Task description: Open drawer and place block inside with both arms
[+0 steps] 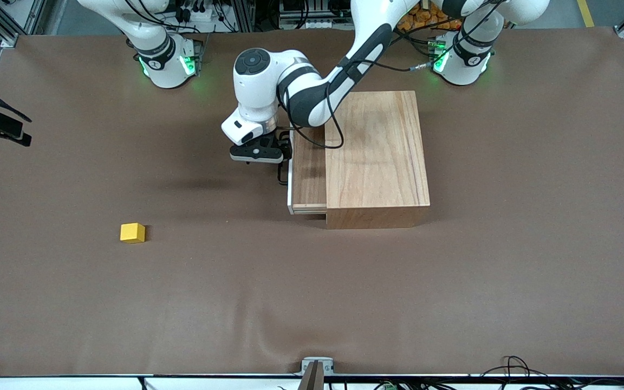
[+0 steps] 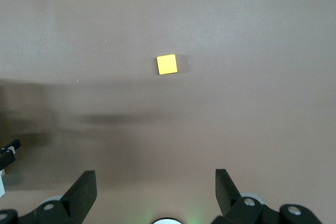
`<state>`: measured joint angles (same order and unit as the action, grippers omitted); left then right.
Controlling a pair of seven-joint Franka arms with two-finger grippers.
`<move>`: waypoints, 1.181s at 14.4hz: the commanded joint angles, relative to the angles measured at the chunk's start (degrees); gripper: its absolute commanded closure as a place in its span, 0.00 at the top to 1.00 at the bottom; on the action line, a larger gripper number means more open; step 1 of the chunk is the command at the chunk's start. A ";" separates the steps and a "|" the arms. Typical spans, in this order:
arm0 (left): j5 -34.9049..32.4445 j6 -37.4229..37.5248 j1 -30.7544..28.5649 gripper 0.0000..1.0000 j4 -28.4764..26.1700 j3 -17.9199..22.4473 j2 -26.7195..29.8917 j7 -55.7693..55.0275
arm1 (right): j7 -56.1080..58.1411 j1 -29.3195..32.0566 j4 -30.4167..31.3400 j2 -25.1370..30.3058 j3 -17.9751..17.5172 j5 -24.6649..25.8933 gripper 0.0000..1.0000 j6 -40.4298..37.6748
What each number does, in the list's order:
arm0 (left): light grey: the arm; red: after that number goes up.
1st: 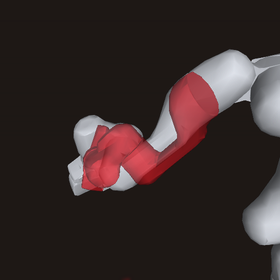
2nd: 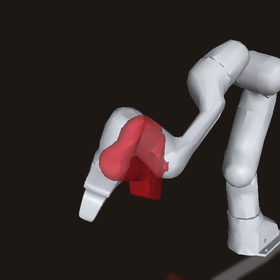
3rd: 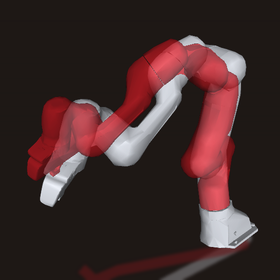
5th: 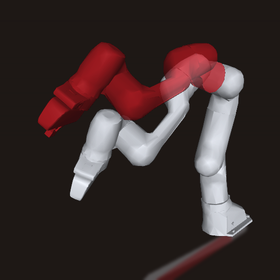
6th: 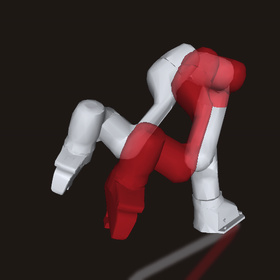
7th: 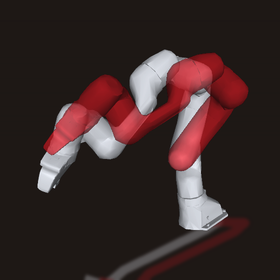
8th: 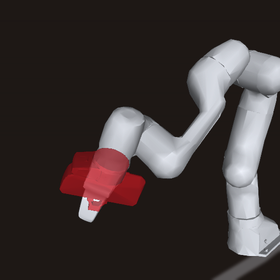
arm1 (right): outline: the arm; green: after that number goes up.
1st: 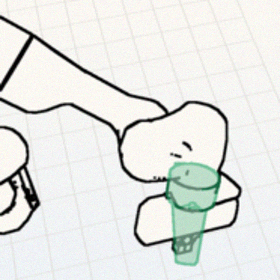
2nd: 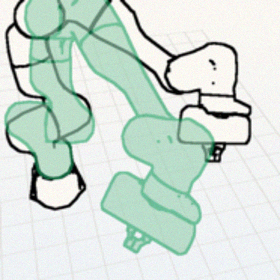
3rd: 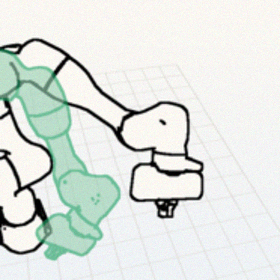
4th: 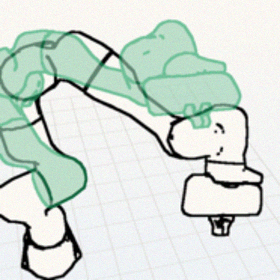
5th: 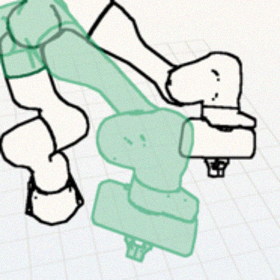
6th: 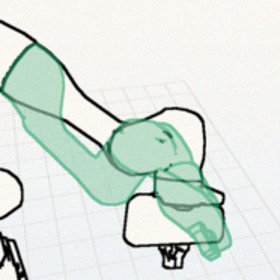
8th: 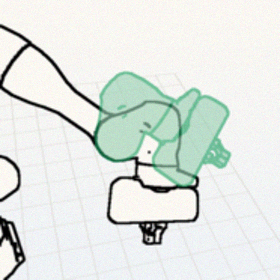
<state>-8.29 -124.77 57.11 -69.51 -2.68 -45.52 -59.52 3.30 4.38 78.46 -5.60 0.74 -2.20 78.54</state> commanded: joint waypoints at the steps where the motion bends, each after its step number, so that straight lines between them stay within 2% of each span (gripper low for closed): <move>1: -0.85 -2.59 0.28 1.00 1.13 -0.49 -0.71 0.64 | 0.57 1.07 -0.42 0.06 -0.56 -0.96 1.00 -0.14; 4: -0.85 -5.47 0.20 1.00 1.13 -0.49 -0.79 0.64 | 0.57 1.07 -0.50 0.06 -0.56 -0.96 1.00 -0.23; 9: -0.76 -5.14 0.11 1.00 1.21 -2.24 0.08 0.02 | 0.57 1.16 -0.50 0.06 -0.48 -0.87 1.00 -0.40; 14: -0.15 0.75 -0.94 1.00 1.30 -3.12 3.86 0.02 | 0.48 0.98 -0.50 0.06 -0.56 -0.79 1.00 -0.14; 17: 2.05 4.34 -4.53 1.00 1.13 -4.96 7.46 0.11 | 0.48 0.98 -0.50 0.06 -0.56 -0.26 1.00 -0.14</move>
<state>-7.22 -123.64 55.31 -67.56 -5.74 -41.18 -59.56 3.30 4.41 78.46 -5.60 0.73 -2.20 78.53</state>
